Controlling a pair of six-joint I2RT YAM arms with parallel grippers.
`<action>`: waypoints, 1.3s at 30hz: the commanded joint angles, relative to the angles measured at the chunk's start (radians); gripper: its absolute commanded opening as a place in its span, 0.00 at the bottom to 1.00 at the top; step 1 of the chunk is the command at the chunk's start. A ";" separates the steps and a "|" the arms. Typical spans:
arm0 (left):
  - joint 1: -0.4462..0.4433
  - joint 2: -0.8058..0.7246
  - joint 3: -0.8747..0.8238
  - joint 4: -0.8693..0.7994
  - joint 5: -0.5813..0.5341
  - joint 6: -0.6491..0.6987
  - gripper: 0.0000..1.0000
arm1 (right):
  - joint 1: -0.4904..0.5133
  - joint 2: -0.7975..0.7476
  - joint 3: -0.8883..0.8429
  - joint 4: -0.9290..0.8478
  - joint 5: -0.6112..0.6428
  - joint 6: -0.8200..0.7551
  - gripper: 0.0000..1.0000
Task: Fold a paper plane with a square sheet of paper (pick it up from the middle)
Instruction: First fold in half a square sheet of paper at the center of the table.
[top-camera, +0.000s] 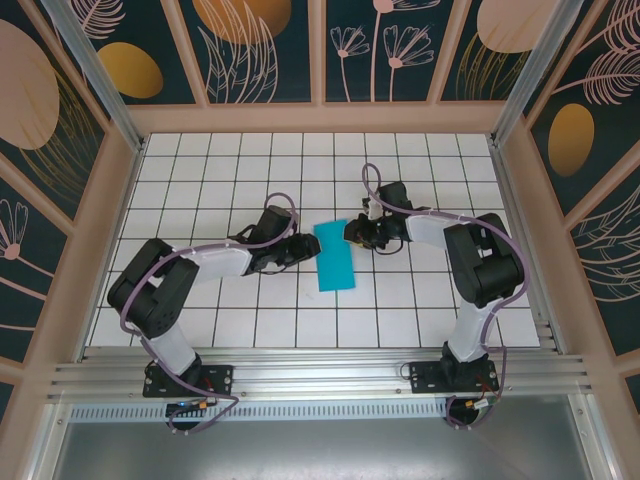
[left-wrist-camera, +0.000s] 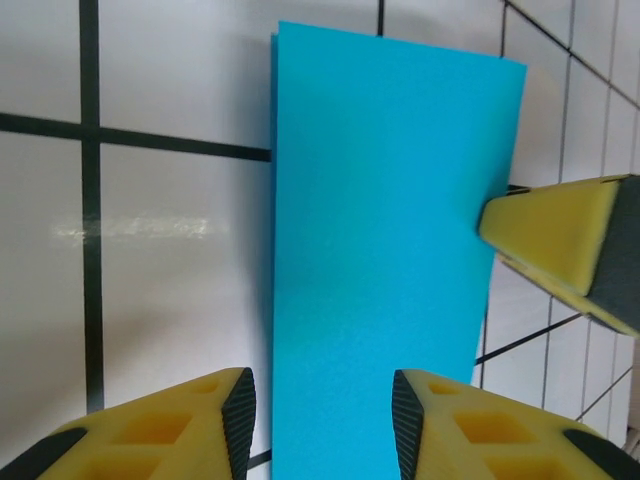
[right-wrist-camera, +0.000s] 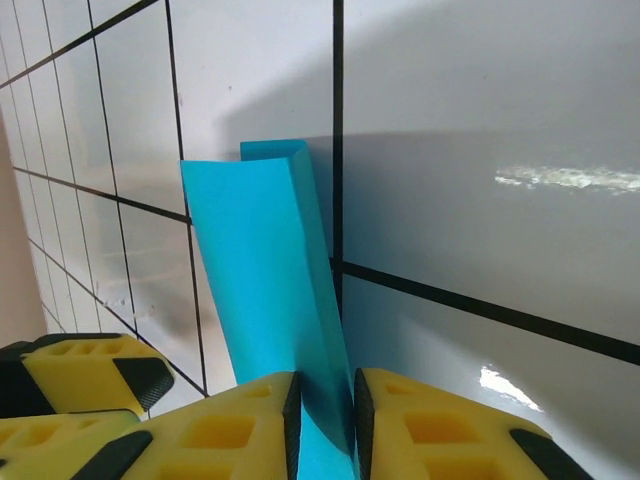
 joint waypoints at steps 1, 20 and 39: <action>0.006 -0.027 -0.011 0.046 0.024 -0.014 0.44 | 0.002 0.003 -0.002 0.005 -0.047 -0.023 0.24; 0.006 0.058 -0.014 0.127 0.126 -0.047 0.49 | 0.037 -0.197 -0.184 0.059 0.080 0.100 0.44; 0.006 0.143 0.079 0.133 0.137 -0.035 0.52 | 0.048 -0.140 -0.259 0.106 0.036 0.100 0.38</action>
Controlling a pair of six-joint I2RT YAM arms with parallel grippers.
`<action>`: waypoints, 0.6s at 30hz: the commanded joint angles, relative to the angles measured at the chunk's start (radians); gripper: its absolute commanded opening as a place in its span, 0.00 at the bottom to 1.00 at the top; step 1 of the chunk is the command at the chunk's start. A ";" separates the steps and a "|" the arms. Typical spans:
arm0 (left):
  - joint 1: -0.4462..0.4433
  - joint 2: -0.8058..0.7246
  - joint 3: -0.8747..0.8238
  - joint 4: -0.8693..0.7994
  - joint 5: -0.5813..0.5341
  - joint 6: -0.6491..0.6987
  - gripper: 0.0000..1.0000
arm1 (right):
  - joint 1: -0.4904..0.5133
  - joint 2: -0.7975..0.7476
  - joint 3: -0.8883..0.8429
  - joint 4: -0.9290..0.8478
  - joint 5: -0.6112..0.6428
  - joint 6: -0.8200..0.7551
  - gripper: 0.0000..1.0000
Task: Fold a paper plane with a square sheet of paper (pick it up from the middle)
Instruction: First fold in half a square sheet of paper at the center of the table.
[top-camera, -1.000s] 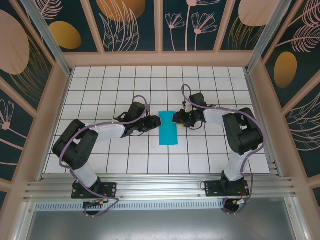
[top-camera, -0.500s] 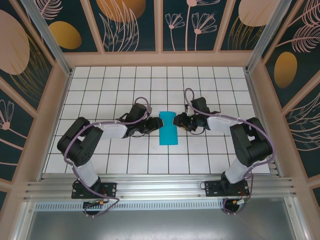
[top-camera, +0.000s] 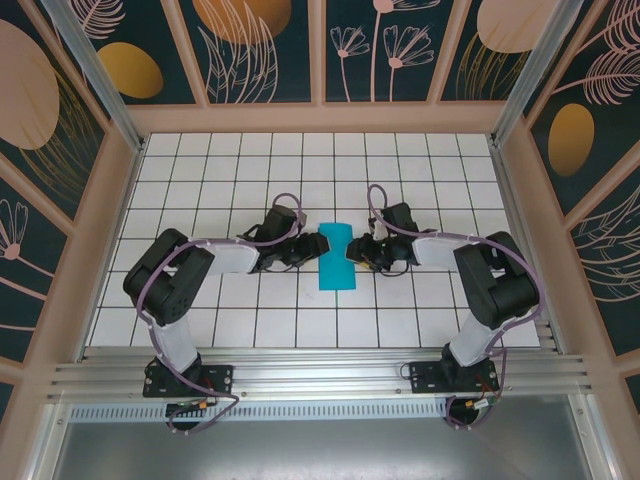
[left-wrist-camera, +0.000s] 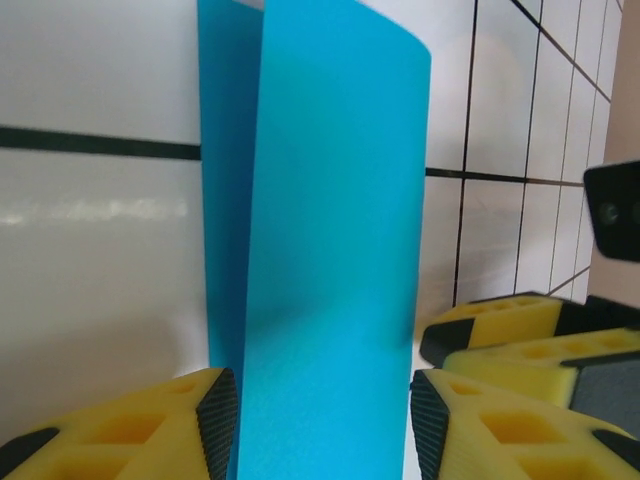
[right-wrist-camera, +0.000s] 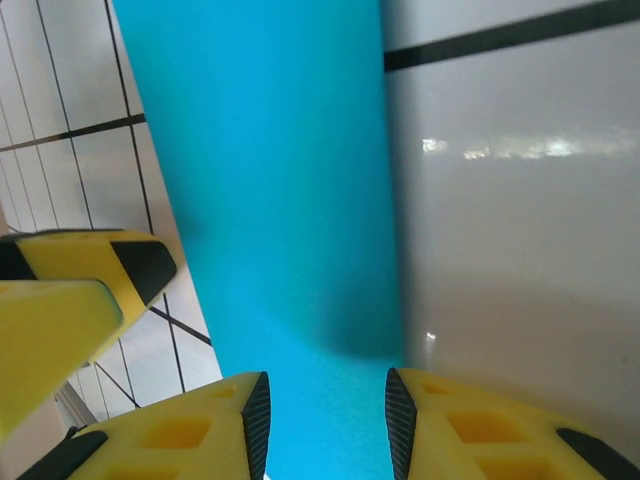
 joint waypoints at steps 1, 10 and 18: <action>0.004 0.028 0.048 0.017 0.023 0.010 0.52 | 0.007 0.018 -0.019 0.027 -0.019 -0.007 0.38; 0.005 0.054 0.089 -0.053 -0.062 0.032 0.53 | 0.006 0.019 -0.026 0.022 -0.015 -0.010 0.32; 0.005 0.049 0.121 -0.055 -0.110 0.046 0.56 | 0.005 0.014 -0.023 0.014 -0.010 -0.014 0.32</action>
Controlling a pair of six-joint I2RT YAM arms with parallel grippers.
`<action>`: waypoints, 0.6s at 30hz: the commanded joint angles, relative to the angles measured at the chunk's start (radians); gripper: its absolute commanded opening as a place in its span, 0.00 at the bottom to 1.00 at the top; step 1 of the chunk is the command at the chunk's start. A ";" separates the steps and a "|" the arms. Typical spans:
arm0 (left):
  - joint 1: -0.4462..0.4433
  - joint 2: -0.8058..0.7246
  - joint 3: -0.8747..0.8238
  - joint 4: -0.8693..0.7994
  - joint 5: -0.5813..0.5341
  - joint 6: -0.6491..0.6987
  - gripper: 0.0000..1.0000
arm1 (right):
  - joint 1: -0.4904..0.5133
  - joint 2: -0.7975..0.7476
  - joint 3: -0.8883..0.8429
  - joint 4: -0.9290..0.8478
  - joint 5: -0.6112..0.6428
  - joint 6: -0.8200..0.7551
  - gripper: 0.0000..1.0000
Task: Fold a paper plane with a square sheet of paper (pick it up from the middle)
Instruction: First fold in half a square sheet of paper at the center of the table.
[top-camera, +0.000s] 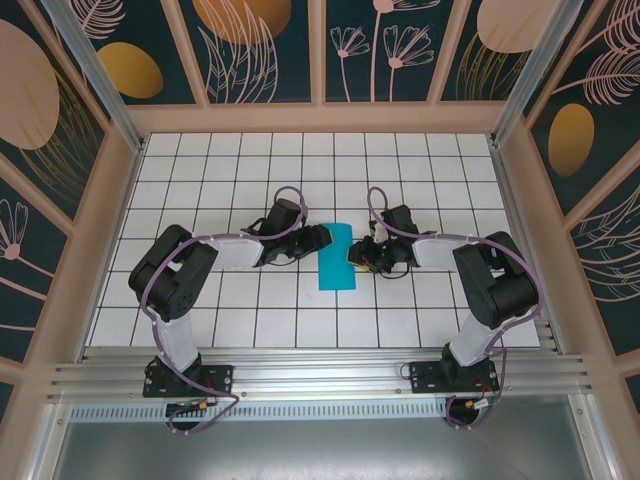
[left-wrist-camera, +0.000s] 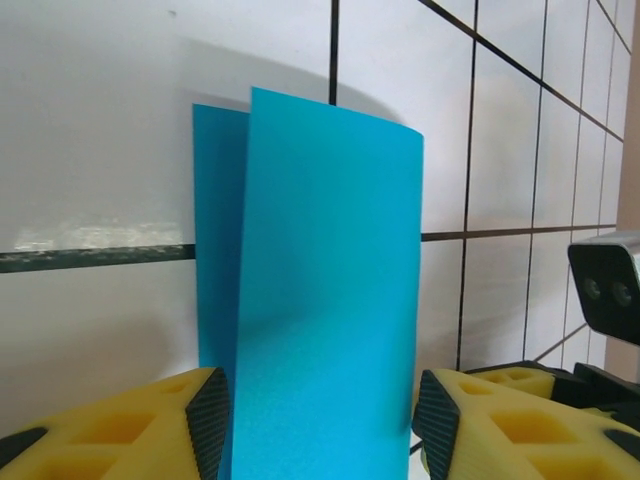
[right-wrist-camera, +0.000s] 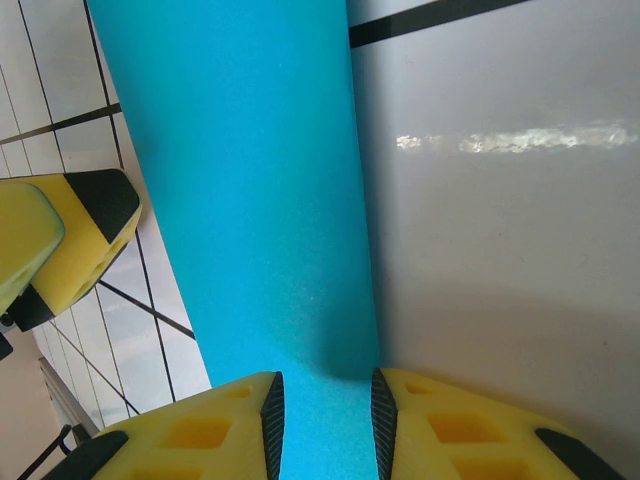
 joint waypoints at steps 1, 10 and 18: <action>0.006 0.024 0.053 -0.011 -0.022 0.030 0.56 | 0.006 0.012 -0.006 0.006 -0.013 -0.012 0.32; 0.004 0.065 0.074 -0.007 -0.005 0.027 0.56 | 0.006 0.006 -0.003 0.004 -0.011 -0.015 0.32; 0.005 0.066 0.059 0.001 -0.014 0.025 0.57 | 0.006 0.001 -0.014 0.006 -0.007 -0.015 0.32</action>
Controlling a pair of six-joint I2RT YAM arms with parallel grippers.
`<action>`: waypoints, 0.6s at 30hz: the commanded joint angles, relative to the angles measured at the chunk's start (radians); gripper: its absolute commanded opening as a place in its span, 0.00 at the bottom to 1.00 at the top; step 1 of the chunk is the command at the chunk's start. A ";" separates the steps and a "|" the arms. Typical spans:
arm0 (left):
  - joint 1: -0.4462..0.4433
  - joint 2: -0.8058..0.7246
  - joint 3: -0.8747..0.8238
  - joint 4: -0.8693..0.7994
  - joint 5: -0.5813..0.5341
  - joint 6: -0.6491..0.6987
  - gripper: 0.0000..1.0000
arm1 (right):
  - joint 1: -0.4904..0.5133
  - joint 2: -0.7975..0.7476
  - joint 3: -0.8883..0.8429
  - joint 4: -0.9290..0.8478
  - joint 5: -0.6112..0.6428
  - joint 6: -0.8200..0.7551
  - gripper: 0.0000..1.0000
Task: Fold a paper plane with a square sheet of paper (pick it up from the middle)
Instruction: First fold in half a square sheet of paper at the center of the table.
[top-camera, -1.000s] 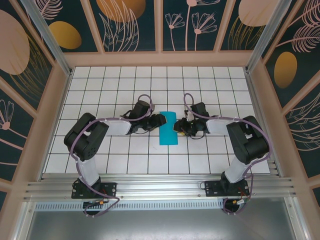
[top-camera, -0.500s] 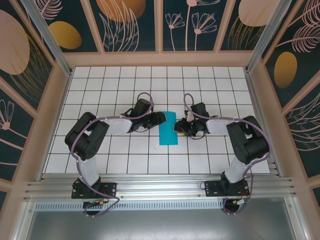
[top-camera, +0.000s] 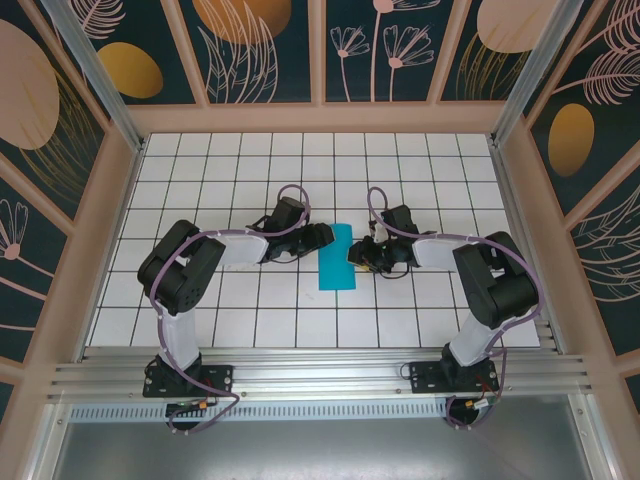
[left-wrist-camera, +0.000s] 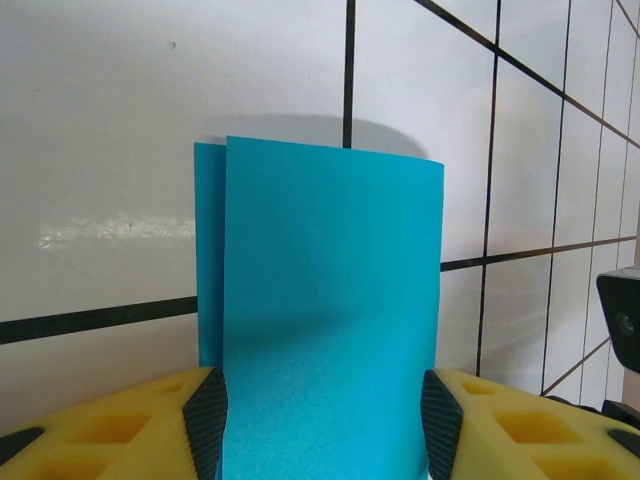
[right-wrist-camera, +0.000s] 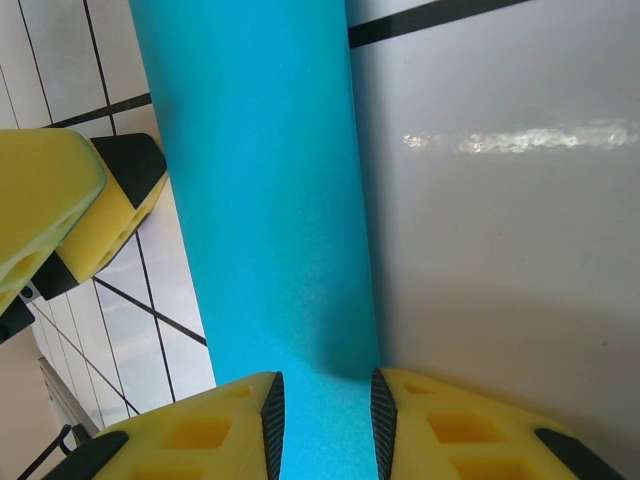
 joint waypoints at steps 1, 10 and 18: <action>0.006 0.003 0.010 0.000 -0.006 0.018 0.57 | 0.006 0.001 -0.015 0.009 -0.008 -0.014 0.32; 0.006 -0.010 -0.004 -0.011 -0.040 0.022 0.60 | 0.005 0.008 -0.011 0.009 -0.007 -0.012 0.32; 0.005 -0.002 0.004 -0.015 -0.037 0.024 0.61 | 0.006 0.007 -0.010 0.006 0.000 -0.013 0.32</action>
